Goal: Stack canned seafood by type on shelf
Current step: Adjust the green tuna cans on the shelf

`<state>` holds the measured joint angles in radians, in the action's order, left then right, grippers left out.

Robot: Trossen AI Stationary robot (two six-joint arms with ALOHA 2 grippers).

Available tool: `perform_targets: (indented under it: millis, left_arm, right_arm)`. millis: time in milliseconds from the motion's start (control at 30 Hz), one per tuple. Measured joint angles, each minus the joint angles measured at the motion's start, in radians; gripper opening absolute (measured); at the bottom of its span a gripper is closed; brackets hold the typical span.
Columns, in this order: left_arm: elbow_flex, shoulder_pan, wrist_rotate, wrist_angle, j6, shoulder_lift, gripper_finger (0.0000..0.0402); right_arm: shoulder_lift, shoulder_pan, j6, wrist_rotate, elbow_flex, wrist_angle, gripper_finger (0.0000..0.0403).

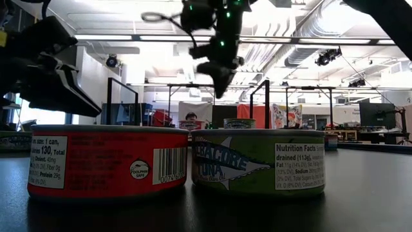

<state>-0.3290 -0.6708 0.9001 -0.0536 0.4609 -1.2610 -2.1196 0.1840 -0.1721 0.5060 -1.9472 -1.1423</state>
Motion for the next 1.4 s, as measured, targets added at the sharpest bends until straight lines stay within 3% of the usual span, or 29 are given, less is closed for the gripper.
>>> perform_targets:
  millis: [167, 433, 1167, 1400]
  left_arm:
    - [0.012, 0.000, 0.000, -0.030, 0.000, 0.000, 0.0085]
    - [0.012, 0.005, 0.001, -0.056, -0.026, 0.000, 0.0085]
    - [0.012, 0.010, 0.002, -0.084, -0.053, 0.000, 0.0085]
    - [0.012, 0.010, 0.002, -0.084, -0.053, 0.000, 0.0085]
  right_arm:
    - [-0.006, 0.122, -0.060, 0.036, -0.001, 0.066, 0.0018]
    - [-0.076, 0.246, -0.023, -0.092, -0.002, 0.124, 0.0018]
    - [-0.119, 0.272, 0.049, -0.002, -0.002, 0.220, 0.0018]
    - [-0.099, 0.234, 0.049, -0.017, -0.002, 0.118, 0.0018]
